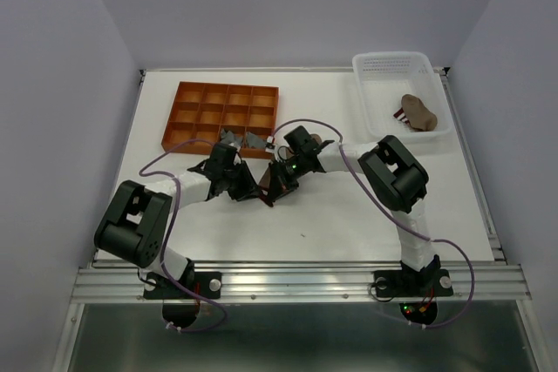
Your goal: Roll the socks
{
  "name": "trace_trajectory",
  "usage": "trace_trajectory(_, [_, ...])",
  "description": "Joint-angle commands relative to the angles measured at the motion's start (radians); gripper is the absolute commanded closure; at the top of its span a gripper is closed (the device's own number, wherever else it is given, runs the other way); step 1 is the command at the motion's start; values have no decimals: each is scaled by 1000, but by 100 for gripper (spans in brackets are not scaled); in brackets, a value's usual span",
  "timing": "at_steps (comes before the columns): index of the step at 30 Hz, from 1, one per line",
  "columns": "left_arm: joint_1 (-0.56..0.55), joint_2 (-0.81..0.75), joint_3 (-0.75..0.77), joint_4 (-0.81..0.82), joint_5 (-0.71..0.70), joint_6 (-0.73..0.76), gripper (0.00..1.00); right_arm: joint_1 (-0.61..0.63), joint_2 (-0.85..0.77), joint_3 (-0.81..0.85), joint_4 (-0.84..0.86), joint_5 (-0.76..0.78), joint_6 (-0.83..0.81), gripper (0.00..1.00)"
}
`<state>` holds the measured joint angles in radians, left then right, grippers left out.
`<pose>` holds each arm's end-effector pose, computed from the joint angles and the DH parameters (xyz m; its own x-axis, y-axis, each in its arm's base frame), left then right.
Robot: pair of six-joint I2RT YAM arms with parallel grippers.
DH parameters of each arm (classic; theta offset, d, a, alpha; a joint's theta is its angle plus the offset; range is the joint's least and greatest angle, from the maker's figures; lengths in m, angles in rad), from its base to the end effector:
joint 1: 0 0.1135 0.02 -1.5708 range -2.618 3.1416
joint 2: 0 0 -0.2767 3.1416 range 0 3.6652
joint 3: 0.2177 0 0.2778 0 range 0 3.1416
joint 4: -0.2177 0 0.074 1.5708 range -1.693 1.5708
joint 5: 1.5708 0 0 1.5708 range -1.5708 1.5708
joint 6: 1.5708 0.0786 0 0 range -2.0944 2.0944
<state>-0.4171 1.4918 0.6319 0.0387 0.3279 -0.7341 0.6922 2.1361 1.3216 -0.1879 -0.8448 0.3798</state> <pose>0.2839 -0.1535 0.1143 -0.8882 -0.3001 -0.3479 -0.0146 0.7753 -0.6315 0.3212 0.3426 0.0847 -0.8745 -0.4053 -0.2663 -0.4408 0.4355 0.7849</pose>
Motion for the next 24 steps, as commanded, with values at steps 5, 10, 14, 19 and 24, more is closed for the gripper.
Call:
trace_trajectory(5, [-9,8,20,-8,-33,15,75,-17,27,51,-24,-5,-7,99])
trace_trajectory(10, [-11,25,40,-31,-50,-2,89,-17,-10,54,-31,48,-31,86])
trace_trajectory(14, [-11,51,78,-104,-62,-22,97,-17,-102,50,-71,166,-149,78])
trace_trajectory(19, [-11,65,120,-155,-69,-25,100,-8,-235,-5,-71,263,-264,72])
trace_trajectory(24, [-14,96,153,-184,-44,-36,100,92,-327,-87,-61,390,-369,66])
